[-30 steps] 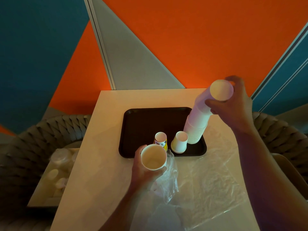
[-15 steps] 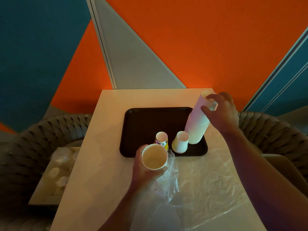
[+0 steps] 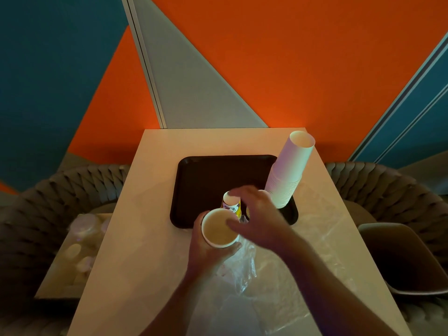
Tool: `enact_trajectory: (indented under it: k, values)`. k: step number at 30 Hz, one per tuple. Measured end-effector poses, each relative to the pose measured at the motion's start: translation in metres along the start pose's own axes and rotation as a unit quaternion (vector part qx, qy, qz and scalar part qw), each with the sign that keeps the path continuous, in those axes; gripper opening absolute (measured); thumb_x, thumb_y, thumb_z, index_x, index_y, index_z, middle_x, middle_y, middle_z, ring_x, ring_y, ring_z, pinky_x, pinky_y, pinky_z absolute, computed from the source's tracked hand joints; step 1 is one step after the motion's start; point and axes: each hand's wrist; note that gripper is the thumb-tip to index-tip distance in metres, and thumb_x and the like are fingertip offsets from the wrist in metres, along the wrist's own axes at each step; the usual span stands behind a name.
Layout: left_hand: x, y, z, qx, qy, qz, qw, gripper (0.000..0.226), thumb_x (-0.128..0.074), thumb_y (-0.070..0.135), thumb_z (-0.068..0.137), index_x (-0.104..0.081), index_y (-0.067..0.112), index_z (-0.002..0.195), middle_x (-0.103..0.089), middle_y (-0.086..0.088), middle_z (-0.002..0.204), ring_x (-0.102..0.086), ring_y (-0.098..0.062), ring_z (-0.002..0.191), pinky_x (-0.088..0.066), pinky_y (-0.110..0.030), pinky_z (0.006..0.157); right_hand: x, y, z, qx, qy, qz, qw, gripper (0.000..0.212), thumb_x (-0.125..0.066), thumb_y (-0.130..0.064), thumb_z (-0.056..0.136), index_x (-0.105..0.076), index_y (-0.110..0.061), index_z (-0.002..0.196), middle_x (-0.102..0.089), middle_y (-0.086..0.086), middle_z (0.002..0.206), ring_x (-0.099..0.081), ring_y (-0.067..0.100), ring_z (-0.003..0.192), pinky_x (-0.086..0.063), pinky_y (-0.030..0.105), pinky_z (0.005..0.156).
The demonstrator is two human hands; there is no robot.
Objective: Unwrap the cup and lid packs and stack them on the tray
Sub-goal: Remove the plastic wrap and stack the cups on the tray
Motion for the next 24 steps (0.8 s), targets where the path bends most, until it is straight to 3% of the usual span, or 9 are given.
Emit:
enact_trajectory:
  k: [3, 6, 8, 10, 12, 15, 18, 22, 24]
  values:
    - [0.001, -0.003, 0.0, 0.023, 0.003, -0.014, 1.0, 0.094, -0.101, 0.022, 0.049, -0.054, 0.027, 0.129, -0.066, 0.001, 0.123, -0.065, -0.023, 0.115, -0.056, -0.045, 0.093, -0.024, -0.006, -0.011, -0.026, -0.098, -0.039, 0.994, 0.087, -0.082, -0.047, 0.073, -0.041, -0.026, 0.147, -0.045, -0.005, 0.144, -0.044, 0.021, 0.124, -0.043, 0.04, 0.103]
    - [0.0, -0.005, -0.002, 0.039, 0.014, -0.025, 0.999, 0.087, -0.097, 0.04, 0.051, -0.057, 0.031, 0.128, -0.067, 0.002, 0.124, -0.065, -0.022, 0.116, -0.054, -0.051, 0.098, -0.036, -0.009, -0.014, -0.022, -0.106, -0.067, 0.992, 0.099, -0.082, -0.052, 0.071, -0.031, -0.027, 0.152, -0.039, -0.005, 0.15, -0.041, 0.023, 0.132, -0.043, 0.04, 0.105]
    - [0.0, -0.006, -0.001, 0.04, 0.01, -0.022, 0.999, 0.089, -0.098, 0.04, 0.05, -0.056, 0.032, 0.129, -0.067, 0.002, 0.124, -0.065, -0.022, 0.116, -0.054, -0.051, 0.098, -0.04, -0.01, -0.011, -0.035, -0.11, -0.079, 0.99, 0.102, -0.083, -0.051, 0.072, -0.028, -0.025, 0.154, -0.039, -0.003, 0.152, -0.039, 0.025, 0.135, -0.041, 0.041, 0.108]
    - [0.0, -0.008, -0.001, 0.036, 0.001, -0.009, 0.999, 0.092, -0.099, 0.038, 0.048, -0.055, 0.034, 0.128, -0.067, 0.006, 0.123, -0.065, -0.019, 0.115, -0.056, -0.042, 0.096, -0.042, -0.011, -0.009, -0.046, -0.111, -0.094, 0.988, 0.104, -0.083, -0.05, 0.072, -0.027, -0.022, 0.155, -0.04, 0.0, 0.151, -0.038, 0.026, 0.137, -0.04, 0.041, 0.11]
    - [0.001, -0.008, -0.002, 0.032, -0.003, -0.007, 0.999, 0.091, -0.099, 0.028, 0.047, -0.054, 0.034, 0.125, -0.068, 0.011, 0.118, -0.066, -0.012, 0.112, -0.056, -0.026, 0.089, -0.041, -0.012, -0.007, -0.051, -0.113, -0.108, 0.986, 0.106, -0.083, -0.052, 0.071, -0.027, -0.021, 0.155, -0.041, 0.002, 0.15, -0.039, 0.026, 0.137, -0.041, 0.041, 0.109]
    - [0.0, -0.005, -0.005, 0.028, -0.005, -0.012, 1.0, 0.088, -0.098, 0.004, 0.052, -0.053, 0.031, 0.123, -0.067, 0.006, 0.117, -0.066, -0.007, 0.108, -0.053, -0.016, 0.08, -0.038, -0.012, -0.003, -0.05, -0.12, -0.122, 0.984, 0.106, -0.084, -0.054, 0.068, -0.031, -0.02, 0.153, -0.043, 0.002, 0.147, -0.043, 0.024, 0.134, -0.045, 0.041, 0.105]
    - [-0.001, -0.001, -0.005, 0.032, -0.012, -0.023, 0.999, 0.087, -0.095, -0.002, 0.053, -0.053, 0.032, 0.121, -0.067, 0.006, 0.114, -0.066, -0.006, 0.105, -0.054, -0.017, 0.076, -0.035, -0.011, 0.001, -0.049, -0.112, -0.11, 0.986, 0.1, -0.086, -0.056, 0.064, -0.04, -0.021, 0.146, -0.047, 0.0, 0.14, -0.051, 0.02, 0.124, -0.05, 0.038, 0.097]
    - [0.0, 0.004, -0.004, 0.013, -0.01, -0.015, 1.0, 0.085, -0.098, 0.023, 0.05, -0.056, 0.043, 0.122, -0.069, 0.008, 0.116, -0.066, -0.016, 0.109, -0.058, -0.029, 0.083, -0.026, -0.012, 0.001, -0.054, -0.089, -0.045, 0.994, 0.088, -0.086, -0.056, 0.061, -0.045, -0.029, 0.134, -0.048, -0.007, 0.127, -0.054, 0.012, 0.106, -0.052, 0.032, 0.083]
    - [0.001, 0.005, -0.001, -0.002, -0.017, -0.003, 1.0, 0.085, -0.098, 0.02, 0.056, -0.055, 0.029, 0.129, -0.069, -0.001, 0.117, -0.066, -0.025, 0.111, -0.058, -0.038, 0.088, -0.019, -0.014, 0.001, -0.062, -0.074, 0.029, 0.995, 0.083, -0.087, -0.052, 0.06, -0.044, -0.036, 0.129, -0.05, -0.012, 0.122, -0.055, 0.008, 0.102, -0.053, 0.031, 0.079]
Point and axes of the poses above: each hand's wrist, its own z-axis towards the middle knuckle, its own x-axis out of the back of the hand, y = z × x
